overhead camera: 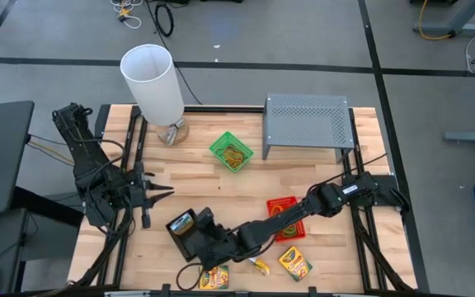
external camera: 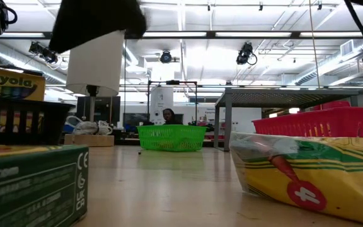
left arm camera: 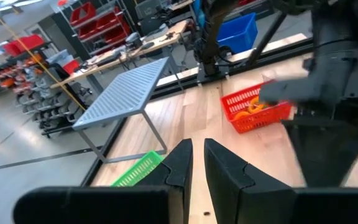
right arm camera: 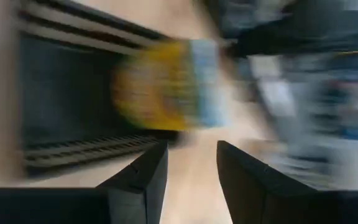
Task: Pick & Place Office Desk Supplies
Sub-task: Put the yellow crayon box into the black bin
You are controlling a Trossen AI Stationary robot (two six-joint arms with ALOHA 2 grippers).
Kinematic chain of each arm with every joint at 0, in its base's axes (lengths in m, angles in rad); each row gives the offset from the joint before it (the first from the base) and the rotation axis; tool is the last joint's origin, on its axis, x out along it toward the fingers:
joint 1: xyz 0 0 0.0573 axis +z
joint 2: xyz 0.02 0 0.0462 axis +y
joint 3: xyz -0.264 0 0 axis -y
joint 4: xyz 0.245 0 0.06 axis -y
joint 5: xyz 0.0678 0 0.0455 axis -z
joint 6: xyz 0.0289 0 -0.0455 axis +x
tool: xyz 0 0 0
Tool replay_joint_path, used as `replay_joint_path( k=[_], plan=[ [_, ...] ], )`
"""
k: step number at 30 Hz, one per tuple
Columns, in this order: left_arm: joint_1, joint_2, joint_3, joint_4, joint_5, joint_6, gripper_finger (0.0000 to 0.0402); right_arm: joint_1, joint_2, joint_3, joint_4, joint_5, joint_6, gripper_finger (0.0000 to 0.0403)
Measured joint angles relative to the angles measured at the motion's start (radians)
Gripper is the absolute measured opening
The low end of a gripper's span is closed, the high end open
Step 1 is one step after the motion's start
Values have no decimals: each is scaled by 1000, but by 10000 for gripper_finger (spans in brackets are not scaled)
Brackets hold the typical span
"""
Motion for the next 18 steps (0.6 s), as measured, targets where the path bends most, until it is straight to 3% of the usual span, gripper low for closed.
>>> replay_joint_path(
  k=[3,6,18],
  plan=[
    [0,0,0,-24,16,-25,50,-1,-34,-7,-84,-263,203,144],
    [0,0,0,-51,19,-53,50,4,-52,-3,-188,-433,341,144],
    [1,1,0,-86,26,-95,50,86,-57,-5,-653,-676,756,144]
  ],
)
